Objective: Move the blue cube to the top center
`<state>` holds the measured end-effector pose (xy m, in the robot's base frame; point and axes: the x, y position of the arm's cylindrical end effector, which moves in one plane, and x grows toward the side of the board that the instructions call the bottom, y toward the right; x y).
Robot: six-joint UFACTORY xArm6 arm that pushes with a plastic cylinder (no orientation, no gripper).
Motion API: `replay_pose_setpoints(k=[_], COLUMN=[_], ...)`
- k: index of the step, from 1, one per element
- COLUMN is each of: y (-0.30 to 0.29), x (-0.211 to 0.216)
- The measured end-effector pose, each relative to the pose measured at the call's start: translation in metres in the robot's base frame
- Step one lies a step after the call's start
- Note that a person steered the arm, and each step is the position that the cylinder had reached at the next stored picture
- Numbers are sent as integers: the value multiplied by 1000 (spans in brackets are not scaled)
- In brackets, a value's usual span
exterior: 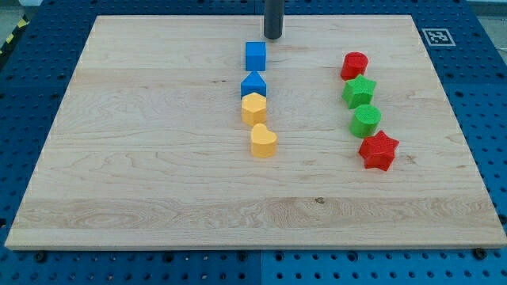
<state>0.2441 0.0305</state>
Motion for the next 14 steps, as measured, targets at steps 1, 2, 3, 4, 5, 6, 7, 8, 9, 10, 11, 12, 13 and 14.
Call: replay_pose_setpoints(k=[1, 2, 3, 4, 5, 6, 7, 8, 9, 10, 11, 12, 13, 14], y=[0, 3, 3, -21, -81, -111, -111, -82, -38, -22, -44, -65, -57, -49], x=[0, 0, 0, -1, 0, 36, 100, 117, 102, 99, 96, 83, 76, 96])
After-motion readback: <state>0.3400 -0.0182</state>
